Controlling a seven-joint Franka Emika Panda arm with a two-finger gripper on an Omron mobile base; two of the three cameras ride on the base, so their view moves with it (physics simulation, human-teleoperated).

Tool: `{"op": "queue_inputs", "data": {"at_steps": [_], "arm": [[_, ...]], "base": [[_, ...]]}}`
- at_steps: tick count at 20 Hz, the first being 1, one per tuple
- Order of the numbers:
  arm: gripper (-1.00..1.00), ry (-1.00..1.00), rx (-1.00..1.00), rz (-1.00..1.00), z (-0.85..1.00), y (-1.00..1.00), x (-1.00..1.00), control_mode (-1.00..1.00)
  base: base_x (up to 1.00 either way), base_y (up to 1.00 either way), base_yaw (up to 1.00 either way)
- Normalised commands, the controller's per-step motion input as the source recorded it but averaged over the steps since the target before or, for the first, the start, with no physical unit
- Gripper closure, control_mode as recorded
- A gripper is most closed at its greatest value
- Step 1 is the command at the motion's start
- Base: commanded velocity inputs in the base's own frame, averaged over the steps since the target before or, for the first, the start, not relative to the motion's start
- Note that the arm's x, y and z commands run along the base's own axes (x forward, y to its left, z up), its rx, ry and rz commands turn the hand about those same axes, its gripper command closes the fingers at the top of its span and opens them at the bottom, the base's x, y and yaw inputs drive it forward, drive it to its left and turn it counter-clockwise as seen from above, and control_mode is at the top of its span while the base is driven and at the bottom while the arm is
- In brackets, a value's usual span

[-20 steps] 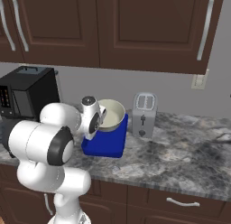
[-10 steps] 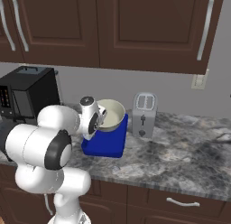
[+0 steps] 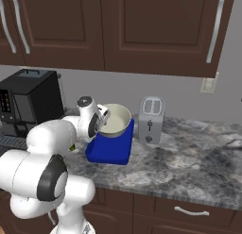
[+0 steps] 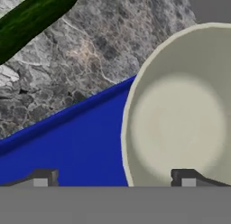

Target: Place the two vegetables and bowl onto the tray for setting up a vegetable dip station.

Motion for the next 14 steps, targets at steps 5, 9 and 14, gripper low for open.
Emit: {"op": "queue_inputs", "data": {"at_steps": [5, 9, 14], "arm": [[-1.00, -0.01, 0.00, -0.17, 0.15, 0.14, -0.39, -1.00], [-1.00, 0.00, 0.03, -0.25, 0.20, 0.23, -0.34, -1.00], [-1.00, 0.00, 0.06, -0.28, 0.21, 0.23, -0.25, -1.00]], "base": [[0.00, 0.00, 0.00], [0.00, 0.00, 0.00], [0.00, 0.00, 0.00]]}}
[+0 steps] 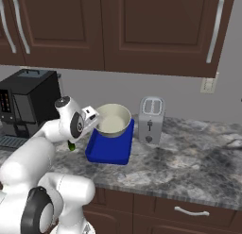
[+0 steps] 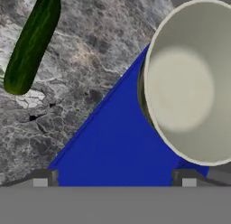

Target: Place the two vegetables and bowl onto the tray for setting up a vegetable dip station.

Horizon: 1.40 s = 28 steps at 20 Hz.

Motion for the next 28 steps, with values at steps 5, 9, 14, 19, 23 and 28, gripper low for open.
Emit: {"op": "queue_inputs", "data": {"at_steps": [5, 9, 14, 19, 23, 28], "arm": [[-1.00, 0.00, 0.13, -0.26, 0.16, 0.21, -0.26, -1.00], [-1.00, 0.00, 0.20, -0.22, 0.13, 0.23, -0.22, -1.00], [-1.00, 0.00, 0.20, -0.11, 0.11, 0.29, -0.10, -1.00], [-1.00, -0.01, 0.13, -0.06, 0.03, 0.36, 0.00, -1.00], [-1.00, 0.00, 0.04, -0.08, 0.00, 0.40, 0.12, -1.00], [-1.00, 0.00, 0.04, -0.07, -0.02, 0.34, 0.09, -1.00]], "base": [[0.00, 0.00, 0.00], [0.00, 0.00, 0.00], [0.00, 0.00, 0.00], [0.00, 0.00, 0.00], [0.00, 0.00, 0.00], [0.00, 0.00, 0.00]]}}
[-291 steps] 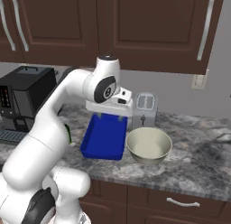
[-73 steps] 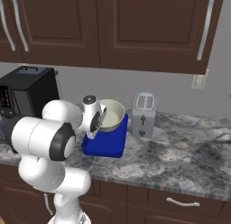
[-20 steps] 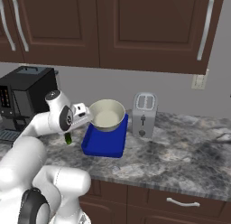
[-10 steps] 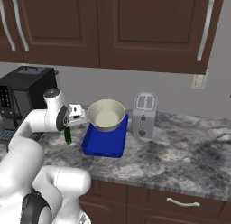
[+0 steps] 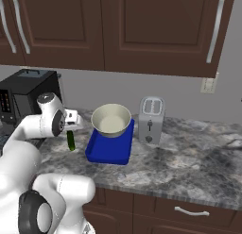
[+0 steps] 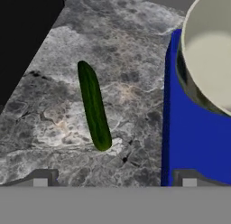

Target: Place the two vegetables and bowl onto the tray for setting up a vegetable dip station.

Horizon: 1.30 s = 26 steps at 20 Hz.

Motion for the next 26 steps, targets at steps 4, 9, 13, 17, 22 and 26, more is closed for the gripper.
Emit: {"op": "queue_inputs", "data": {"at_steps": [4, 9, 13, 17, 22, 26], "arm": [[-1.00, 0.04, 0.08, -0.03, -0.13, 0.26, 0.11, -1.00], [-1.00, 0.07, 0.07, 0.00, -0.19, 0.14, 0.07, -1.00], [-1.00, 0.08, 0.03, 0.00, -0.19, 0.09, 0.07, -1.00], [-1.00, 0.01, 0.00, 0.00, -0.18, 0.04, 0.08, -1.00], [-1.00, 0.00, 0.00, 0.00, -0.17, 0.03, 0.11, -1.00], [-1.00, 0.00, 0.00, 0.00, -0.19, 0.00, 0.20, -1.00]], "base": [[0.00, 0.00, 0.00], [0.00, 0.00, 0.00], [0.00, 0.00, 0.00], [0.00, 0.00, 0.00], [0.00, 0.00, 0.00], [0.00, 0.00, 0.00]]}}
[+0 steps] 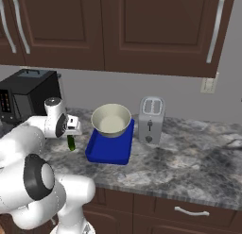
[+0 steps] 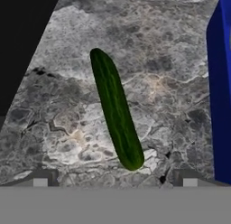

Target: Place the two vegetables and bowl onto the tray for setting up a vegetable dip station.

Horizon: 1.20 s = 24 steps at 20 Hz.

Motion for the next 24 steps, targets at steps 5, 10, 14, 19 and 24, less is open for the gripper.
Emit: {"op": "queue_inputs", "data": {"at_steps": [5, 10, 14, 19, 24], "arm": [[-1.00, 0.05, 0.00, 0.00, -0.19, 0.00, 0.25, -1.00], [-1.00, 0.11, 0.00, 0.00, -0.17, 0.09, 0.30, -1.00], [-1.00, 0.13, 0.00, 0.00, -0.16, 0.17, 0.25, -1.00], [-1.00, 0.10, 0.00, 0.00, -0.17, 0.15, 0.21, -1.00], [-1.00, 0.04, -0.01, 0.00, -0.22, 0.10, 0.12, -1.00]], "base": [[0.00, 0.00, 0.00], [0.00, 0.00, 0.00], [0.00, 0.00, 0.00], [0.00, 0.00, 0.00], [0.00, 0.00, 0.00]]}}
